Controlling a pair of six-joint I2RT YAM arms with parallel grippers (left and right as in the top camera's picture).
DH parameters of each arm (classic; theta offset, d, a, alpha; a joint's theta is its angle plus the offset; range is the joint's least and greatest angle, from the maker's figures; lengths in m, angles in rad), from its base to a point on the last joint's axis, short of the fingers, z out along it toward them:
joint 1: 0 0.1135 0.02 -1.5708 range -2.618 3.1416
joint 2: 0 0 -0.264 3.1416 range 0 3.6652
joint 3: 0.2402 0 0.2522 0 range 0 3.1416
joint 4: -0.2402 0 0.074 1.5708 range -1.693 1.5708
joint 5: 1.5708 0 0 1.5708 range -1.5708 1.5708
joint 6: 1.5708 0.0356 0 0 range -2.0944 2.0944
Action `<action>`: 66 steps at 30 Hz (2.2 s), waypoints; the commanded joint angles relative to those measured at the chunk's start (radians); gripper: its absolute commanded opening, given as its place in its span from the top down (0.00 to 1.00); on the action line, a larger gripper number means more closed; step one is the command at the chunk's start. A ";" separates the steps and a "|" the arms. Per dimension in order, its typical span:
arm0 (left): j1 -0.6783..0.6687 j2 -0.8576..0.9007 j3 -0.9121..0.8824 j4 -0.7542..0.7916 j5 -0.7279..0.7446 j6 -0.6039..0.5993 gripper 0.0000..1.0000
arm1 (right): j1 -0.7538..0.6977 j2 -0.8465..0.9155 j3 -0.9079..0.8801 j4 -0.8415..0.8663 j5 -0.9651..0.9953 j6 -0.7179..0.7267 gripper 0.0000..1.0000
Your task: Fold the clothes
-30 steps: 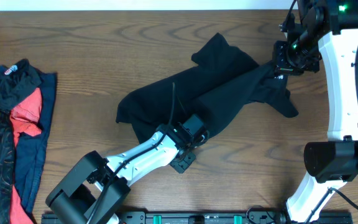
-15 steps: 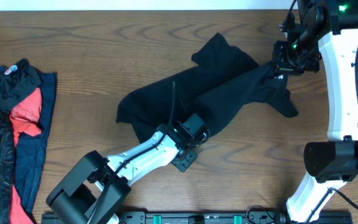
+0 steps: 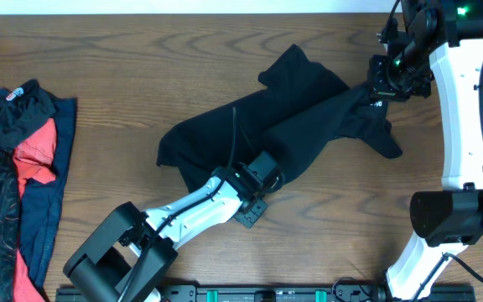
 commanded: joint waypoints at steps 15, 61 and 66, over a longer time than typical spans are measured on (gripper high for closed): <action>0.010 -0.493 0.358 -0.076 -0.228 0.030 0.94 | 0.013 0.006 0.011 0.032 0.001 -0.002 0.99; 0.759 -0.435 0.481 0.012 -0.200 0.060 0.94 | -0.072 -0.026 0.363 -0.002 0.103 0.082 0.99; 0.759 -0.380 0.480 -0.066 -0.114 0.060 0.94 | -0.063 -0.027 0.146 0.001 -0.021 0.082 0.99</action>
